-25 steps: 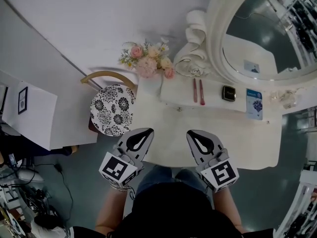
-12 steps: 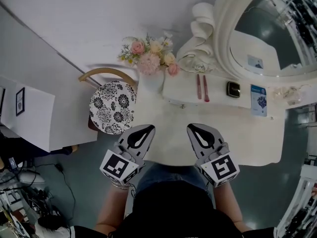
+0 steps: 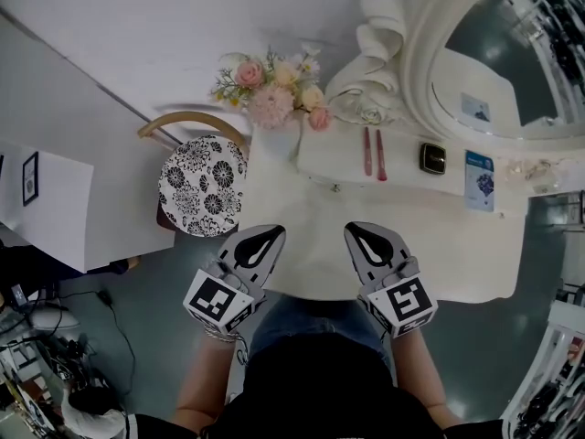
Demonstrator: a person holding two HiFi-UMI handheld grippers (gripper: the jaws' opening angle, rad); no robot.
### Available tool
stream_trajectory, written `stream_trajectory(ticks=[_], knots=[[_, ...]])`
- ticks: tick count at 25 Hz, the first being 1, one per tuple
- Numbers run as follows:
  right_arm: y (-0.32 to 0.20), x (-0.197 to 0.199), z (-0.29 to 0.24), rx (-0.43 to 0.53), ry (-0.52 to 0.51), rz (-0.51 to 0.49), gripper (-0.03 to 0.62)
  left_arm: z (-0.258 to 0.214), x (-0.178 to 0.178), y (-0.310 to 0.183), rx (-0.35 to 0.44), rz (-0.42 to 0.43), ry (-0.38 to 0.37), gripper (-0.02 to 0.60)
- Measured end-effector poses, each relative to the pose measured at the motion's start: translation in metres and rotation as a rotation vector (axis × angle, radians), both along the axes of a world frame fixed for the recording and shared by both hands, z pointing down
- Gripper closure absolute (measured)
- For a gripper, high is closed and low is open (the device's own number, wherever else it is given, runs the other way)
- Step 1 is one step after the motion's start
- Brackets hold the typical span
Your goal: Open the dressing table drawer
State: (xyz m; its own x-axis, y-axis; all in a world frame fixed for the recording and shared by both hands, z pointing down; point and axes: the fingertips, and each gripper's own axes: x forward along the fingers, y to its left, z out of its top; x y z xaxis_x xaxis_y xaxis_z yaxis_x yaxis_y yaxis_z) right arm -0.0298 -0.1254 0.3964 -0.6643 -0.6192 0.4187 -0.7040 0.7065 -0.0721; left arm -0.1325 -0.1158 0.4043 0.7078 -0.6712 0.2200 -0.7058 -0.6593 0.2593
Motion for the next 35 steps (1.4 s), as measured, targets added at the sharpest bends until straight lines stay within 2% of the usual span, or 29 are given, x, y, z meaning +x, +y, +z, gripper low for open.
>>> stream_trajectory(ticks=[12,35], knots=[[-0.009,0.01,0.035,-0.074,0.019,-0.009,0.572,0.023,0.015,-0.008,-0.022,0.002,-0.029,0.563],[-0.024,0.005,0.078,-0.132,0.024,-0.011,0.571,0.065,0.024,-0.024,-0.061,0.031,-0.057,0.563]])
